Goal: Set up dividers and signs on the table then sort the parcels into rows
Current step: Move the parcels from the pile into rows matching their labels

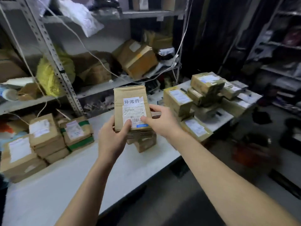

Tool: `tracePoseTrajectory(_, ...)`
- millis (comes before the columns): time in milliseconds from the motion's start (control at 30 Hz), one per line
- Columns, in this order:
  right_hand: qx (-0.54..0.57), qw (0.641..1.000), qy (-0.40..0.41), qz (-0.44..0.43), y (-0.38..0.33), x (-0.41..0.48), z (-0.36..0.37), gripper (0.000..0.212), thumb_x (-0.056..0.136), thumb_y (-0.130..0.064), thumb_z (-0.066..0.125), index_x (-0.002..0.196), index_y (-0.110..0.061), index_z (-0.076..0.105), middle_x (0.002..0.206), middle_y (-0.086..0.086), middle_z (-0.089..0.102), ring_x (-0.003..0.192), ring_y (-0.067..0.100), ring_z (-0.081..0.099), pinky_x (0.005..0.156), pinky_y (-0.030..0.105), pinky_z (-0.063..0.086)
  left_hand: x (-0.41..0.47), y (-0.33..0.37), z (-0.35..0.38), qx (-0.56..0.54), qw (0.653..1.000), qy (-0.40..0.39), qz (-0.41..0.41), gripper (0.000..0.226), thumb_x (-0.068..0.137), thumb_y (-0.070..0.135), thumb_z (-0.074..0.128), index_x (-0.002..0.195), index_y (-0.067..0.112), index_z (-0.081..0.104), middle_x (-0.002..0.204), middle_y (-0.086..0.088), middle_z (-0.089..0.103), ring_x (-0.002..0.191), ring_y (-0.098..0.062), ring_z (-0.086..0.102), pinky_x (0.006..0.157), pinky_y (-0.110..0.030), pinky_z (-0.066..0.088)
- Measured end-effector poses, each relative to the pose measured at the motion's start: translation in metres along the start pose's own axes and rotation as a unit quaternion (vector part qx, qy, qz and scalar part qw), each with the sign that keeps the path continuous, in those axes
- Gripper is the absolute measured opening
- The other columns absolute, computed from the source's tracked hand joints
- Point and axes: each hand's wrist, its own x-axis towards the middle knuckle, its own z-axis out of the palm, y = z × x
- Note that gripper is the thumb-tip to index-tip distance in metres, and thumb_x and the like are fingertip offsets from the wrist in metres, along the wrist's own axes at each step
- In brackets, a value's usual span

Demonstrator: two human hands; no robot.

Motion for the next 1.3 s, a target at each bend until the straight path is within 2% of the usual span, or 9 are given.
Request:
tracePoseTrajectory(100, 0.004, 0.998, 0.055, 0.008, 0.021, -0.012, -0.074, 0.048, 0.083, -0.025, 0.08, 0.129, -0.027, 0.069, 0.115, -0.013, 0.072, 0.102, 0.002, 0.066, 0.089, 0.03, 0.058, -0.012, 0.031, 0.065, -0.014, 0.999, -0.049, 0.01, 0.026, 0.095, 0.034, 0.069, 0.119, 0.025, 0.073, 0.103, 0.013, 0.077, 0.09, -0.002, 0.071, 0.083, -0.038, 0.06)
tracePoseTrajectory(300, 0.012, 0.988, 0.148, 0.049, 0.077, -0.018, -0.194, 0.056, 0.079, -0.036, 0.081, 0.132, -0.029, 0.066, 0.122, -0.017, 0.07, 0.111, 0.0, 0.062, 0.098, 0.03, 0.054, -0.022, 0.076, 0.191, -0.053, 0.987, -0.143, 0.042, 0.031, 0.096, 0.042, 0.065, 0.124, 0.03, 0.069, 0.108, 0.018, 0.075, 0.097, 0.001, 0.07, 0.083, -0.028, 0.06)
tracePoseTrajectory(533, 0.01, 0.971, 0.215, 0.101, 0.137, 0.008, -0.321, 0.037, 0.083, -0.024, 0.08, 0.117, -0.036, 0.074, 0.102, -0.02, 0.075, 0.097, 0.002, 0.07, 0.09, 0.035, 0.06, -0.01, 0.102, 0.347, -0.077, 0.974, -0.206, 0.057, 0.02, 0.089, 0.062, 0.059, 0.109, 0.064, 0.059, 0.109, 0.024, 0.072, 0.105, -0.006, 0.067, 0.085, -0.043, 0.06)
tracePoseTrajectory(633, 0.01, 0.964, 0.233, 0.125, 0.159, 0.034, -0.369, 0.037, 0.085, -0.018, 0.08, 0.117, -0.036, 0.073, 0.097, -0.02, 0.075, 0.091, 0.001, 0.072, 0.084, 0.028, 0.061, 0.003, 0.107, 0.411, -0.092, 0.967, -0.232, 0.05, 0.032, 0.089, 0.06, 0.057, 0.118, 0.049, 0.064, 0.108, 0.022, 0.073, 0.102, -0.005, 0.068, 0.086, -0.043, 0.058)
tracePoseTrajectory(733, 0.001, 0.958, 0.241, 0.154, 0.184, 0.054, -0.411, 0.033, 0.084, -0.021, 0.081, 0.111, -0.039, 0.072, 0.104, -0.019, 0.075, 0.099, 0.004, 0.07, 0.084, 0.027, 0.059, 0.012, 0.113, 0.466, -0.076, 0.962, -0.261, 0.04, 0.037, 0.088, 0.062, 0.054, 0.119, 0.044, 0.063, 0.103, 0.02, 0.074, 0.098, -0.008, 0.068, 0.082, -0.043, 0.058)
tracePoseTrajectory(800, 0.003, 0.953, 0.25, 0.168, 0.201, 0.065, -0.438, 0.041, 0.084, -0.02, 0.081, 0.122, -0.032, 0.071, 0.111, -0.016, 0.074, 0.104, 0.006, 0.07, 0.08, 0.021, 0.057, 0.018, 0.115, 0.502, -0.064, 0.957, -0.28, 0.038, 0.041, 0.087, 0.063, 0.053, 0.121, 0.042, 0.063, 0.103, 0.019, 0.074, 0.096, -0.009, 0.068, 0.082, -0.042, 0.058)
tracePoseTrajectory(933, 0.004, 0.949, 0.25, 0.19, 0.231, 0.088, -0.49, 0.04, 0.087, -0.013, 0.078, 0.125, -0.027, 0.071, 0.108, -0.013, 0.075, 0.097, 0.004, 0.072, 0.063, 0.008, 0.051, 0.02, 0.121, 0.566, -0.06, 0.946, -0.317, 0.025, 0.047, 0.09, 0.06, 0.054, 0.129, 0.036, 0.062, 0.112, 0.017, 0.074, 0.099, -0.008, 0.069, 0.087, -0.04, 0.057)
tracePoseTrajectory(1167, 0.004, 0.96, 0.187, 0.209, 0.295, 0.158, -0.583, 0.041, 0.087, -0.012, 0.078, 0.123, -0.03, 0.069, 0.104, -0.013, 0.073, 0.096, 0.009, 0.073, 0.072, 0.024, 0.06, 0.032, 0.134, 0.681, -0.055, 0.952, -0.299, -0.034, 0.041, 0.098, 0.045, 0.062, 0.136, 0.03, 0.06, 0.125, 0.017, 0.07, 0.109, -0.002, 0.067, 0.091, -0.026, 0.056)
tracePoseTrajectory(1300, 0.006, 0.972, 0.121, 0.2, 0.337, 0.213, -0.634, 0.045, 0.087, -0.006, 0.077, 0.126, -0.024, 0.068, 0.096, -0.019, 0.068, 0.088, 0.001, 0.07, 0.064, 0.017, 0.056, 0.042, 0.143, 0.745, -0.077, 0.956, -0.254, -0.121, 0.036, 0.096, 0.038, 0.068, 0.131, 0.031, 0.063, 0.119, 0.019, 0.072, 0.103, 0.003, 0.068, 0.085, -0.017, 0.054)
